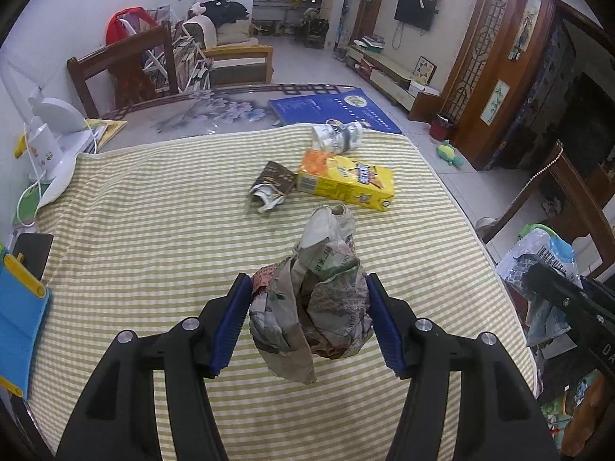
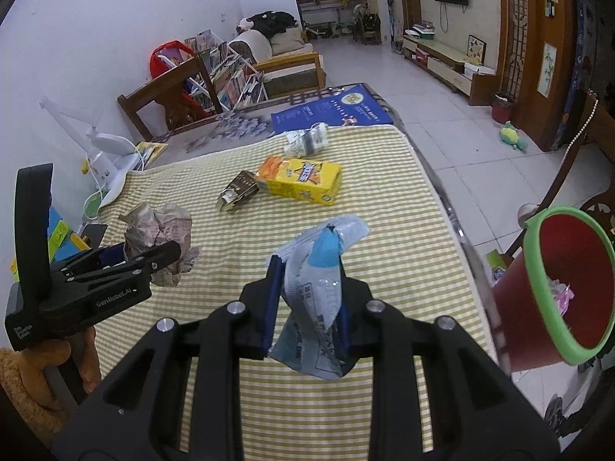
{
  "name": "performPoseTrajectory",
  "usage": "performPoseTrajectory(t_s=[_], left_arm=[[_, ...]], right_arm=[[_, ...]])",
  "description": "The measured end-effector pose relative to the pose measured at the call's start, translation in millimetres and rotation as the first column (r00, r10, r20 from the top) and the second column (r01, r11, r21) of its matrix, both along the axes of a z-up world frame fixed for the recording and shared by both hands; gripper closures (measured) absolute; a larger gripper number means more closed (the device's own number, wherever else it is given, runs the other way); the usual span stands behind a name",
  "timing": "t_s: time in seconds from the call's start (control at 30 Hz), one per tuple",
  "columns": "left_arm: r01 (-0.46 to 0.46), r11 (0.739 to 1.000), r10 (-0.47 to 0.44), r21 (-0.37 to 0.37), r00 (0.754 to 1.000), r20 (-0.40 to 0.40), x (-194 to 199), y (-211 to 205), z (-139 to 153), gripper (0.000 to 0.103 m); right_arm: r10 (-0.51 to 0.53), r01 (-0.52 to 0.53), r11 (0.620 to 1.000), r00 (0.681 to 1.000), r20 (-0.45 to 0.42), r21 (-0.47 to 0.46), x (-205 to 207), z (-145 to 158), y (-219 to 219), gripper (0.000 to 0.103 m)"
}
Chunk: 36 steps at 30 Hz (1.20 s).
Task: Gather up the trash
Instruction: 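Lift the newspaper ball with the left gripper while the right carries the wrapper toward the bin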
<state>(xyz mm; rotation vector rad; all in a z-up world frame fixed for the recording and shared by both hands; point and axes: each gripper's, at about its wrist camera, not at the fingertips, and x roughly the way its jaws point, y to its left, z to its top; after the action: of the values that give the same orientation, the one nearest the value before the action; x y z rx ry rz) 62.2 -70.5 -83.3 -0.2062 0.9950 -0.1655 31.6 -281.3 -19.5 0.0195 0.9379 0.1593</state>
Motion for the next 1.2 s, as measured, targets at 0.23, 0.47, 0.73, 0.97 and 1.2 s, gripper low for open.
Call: performPoseTrajectory(t_s=[0.23,0.47,0.73,0.97,1.2], left_arm=[[-0.01,1.0,0.01,0.006,1.0,-0.001,2.6,-41.4,10.1,0.046],[-0.028,1.0,0.028,0.007,1.0,-0.002,-0.5,-84.1,18.2,0.045],[-0.093,0.996,0.093,0.008,0.996,-0.007,-13.0,-116.0,27.1,0.045],[-0.099,0.995,0.099,0.005,0.995,0.009,-17.6,-148.7,34.3,0.045],[-0.007,1.0,0.007,-0.007,1.0,0.007,-10.1,-200.7,39.8,0.045]], right_arm=[[0.019,-0.019,1.0,1.0,0.004,0.012,8.2,8.8,-36.9,0.078],[0.049,-0.049,0.999,0.999,-0.008,0.021,17.9,10.7,-72.5,0.078],[0.112,-0.112,0.993,0.994,-0.005,0.038,21.0,15.4,-102.1,0.078],[0.104,-0.103,0.994,0.995,-0.001,0.046,11.8,19.7,-135.9,0.078],[0.014,-0.015,0.999,1.0,0.017,0.05,2.4,26.8,-188.9,0.078]])
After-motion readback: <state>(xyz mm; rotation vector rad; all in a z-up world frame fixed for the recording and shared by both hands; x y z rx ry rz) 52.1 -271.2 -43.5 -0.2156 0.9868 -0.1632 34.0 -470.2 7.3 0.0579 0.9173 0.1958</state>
